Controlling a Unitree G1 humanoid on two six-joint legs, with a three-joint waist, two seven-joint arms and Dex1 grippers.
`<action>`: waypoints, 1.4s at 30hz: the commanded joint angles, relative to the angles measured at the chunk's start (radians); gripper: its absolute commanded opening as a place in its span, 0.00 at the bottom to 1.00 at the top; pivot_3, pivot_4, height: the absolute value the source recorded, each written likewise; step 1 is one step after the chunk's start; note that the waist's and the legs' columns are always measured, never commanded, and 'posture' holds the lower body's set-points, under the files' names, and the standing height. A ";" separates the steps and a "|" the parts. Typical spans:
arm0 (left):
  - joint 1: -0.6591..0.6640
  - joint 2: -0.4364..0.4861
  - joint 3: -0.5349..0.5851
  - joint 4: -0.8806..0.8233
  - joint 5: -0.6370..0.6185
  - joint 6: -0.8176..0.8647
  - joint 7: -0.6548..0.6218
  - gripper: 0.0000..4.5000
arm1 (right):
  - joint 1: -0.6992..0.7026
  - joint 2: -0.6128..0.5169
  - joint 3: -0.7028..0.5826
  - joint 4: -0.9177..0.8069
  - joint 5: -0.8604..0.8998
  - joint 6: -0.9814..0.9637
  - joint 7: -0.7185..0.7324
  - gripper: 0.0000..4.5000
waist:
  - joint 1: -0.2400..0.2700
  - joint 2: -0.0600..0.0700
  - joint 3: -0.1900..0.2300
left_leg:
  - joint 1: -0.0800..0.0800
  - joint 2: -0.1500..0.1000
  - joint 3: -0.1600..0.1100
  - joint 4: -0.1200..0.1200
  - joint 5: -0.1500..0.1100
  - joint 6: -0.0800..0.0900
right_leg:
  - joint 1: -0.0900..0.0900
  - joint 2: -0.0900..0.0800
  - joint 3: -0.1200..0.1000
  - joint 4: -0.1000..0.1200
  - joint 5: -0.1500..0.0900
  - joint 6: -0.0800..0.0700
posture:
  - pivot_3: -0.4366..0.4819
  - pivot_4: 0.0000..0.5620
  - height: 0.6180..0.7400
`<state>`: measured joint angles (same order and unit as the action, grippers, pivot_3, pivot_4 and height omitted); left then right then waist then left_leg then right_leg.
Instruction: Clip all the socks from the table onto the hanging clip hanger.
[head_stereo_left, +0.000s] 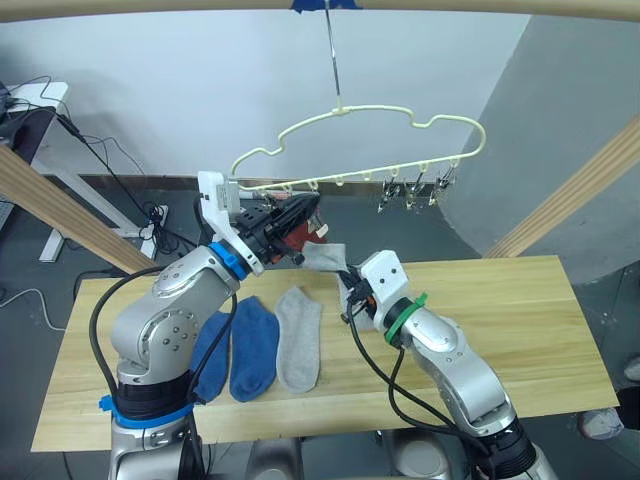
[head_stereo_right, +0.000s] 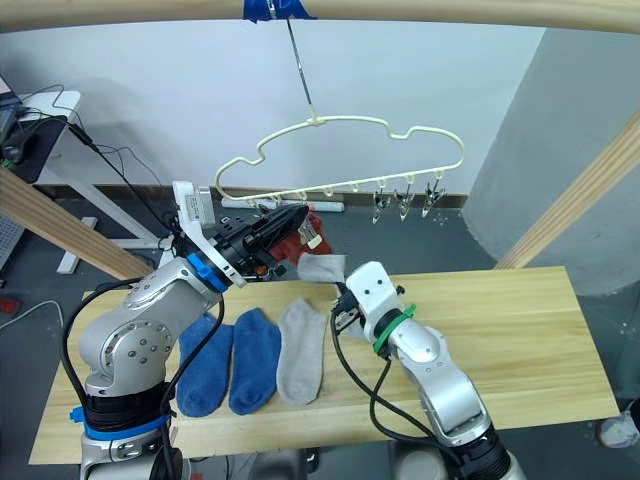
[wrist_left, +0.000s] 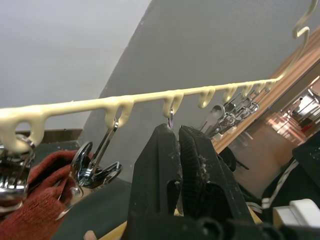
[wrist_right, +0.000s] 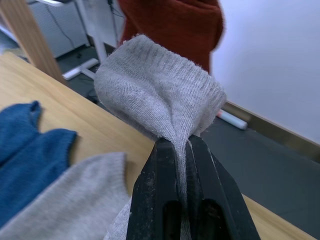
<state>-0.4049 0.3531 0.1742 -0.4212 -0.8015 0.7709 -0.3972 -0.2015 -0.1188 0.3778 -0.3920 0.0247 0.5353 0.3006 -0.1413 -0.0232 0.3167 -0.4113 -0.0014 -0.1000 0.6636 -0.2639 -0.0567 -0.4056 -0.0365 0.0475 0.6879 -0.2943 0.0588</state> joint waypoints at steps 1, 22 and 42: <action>-0.008 0.010 0.013 -0.031 -0.020 -0.004 0.007 0.00 | -0.021 0.032 -0.005 -0.048 0.033 -0.035 0.015 0.01 | 0.000 0.000 0.000 | 0.000 0.000 0.000 0.000 0.000 0.000 | 0.000 0.000 0.000 0.000 0.000 0.000 | 0.22 0.57 1.00; 0.004 0.023 0.004 -0.023 -0.028 -0.012 -0.011 0.00 | 0.094 -0.020 -0.043 -0.101 0.068 -0.159 0.051 0.01 | 0.001 0.000 0.000 | 0.000 0.000 0.001 0.000 0.000 0.000 | 0.000 0.000 0.000 0.000 0.000 0.000 | 0.21 0.56 1.00; 0.018 0.019 -0.002 -0.024 -0.019 -0.012 -0.012 0.00 | 0.046 0.061 -0.066 -0.058 0.079 -0.176 0.028 0.01 | 0.002 0.000 0.000 | 0.000 0.000 0.000 0.000 0.000 0.000 | 0.000 0.000 0.000 0.000 0.000 0.000 | 0.22 0.56 1.00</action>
<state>-0.3959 0.3684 0.1744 -0.4199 -0.8112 0.7710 -0.4027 -0.1468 -0.0683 0.3059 -0.4290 0.0932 0.3791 0.3257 -0.1398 -0.0232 0.3167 -0.4114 -0.0013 -0.0997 0.6635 -0.2639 -0.0567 -0.4058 -0.0365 0.0473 0.6882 -0.2943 0.0587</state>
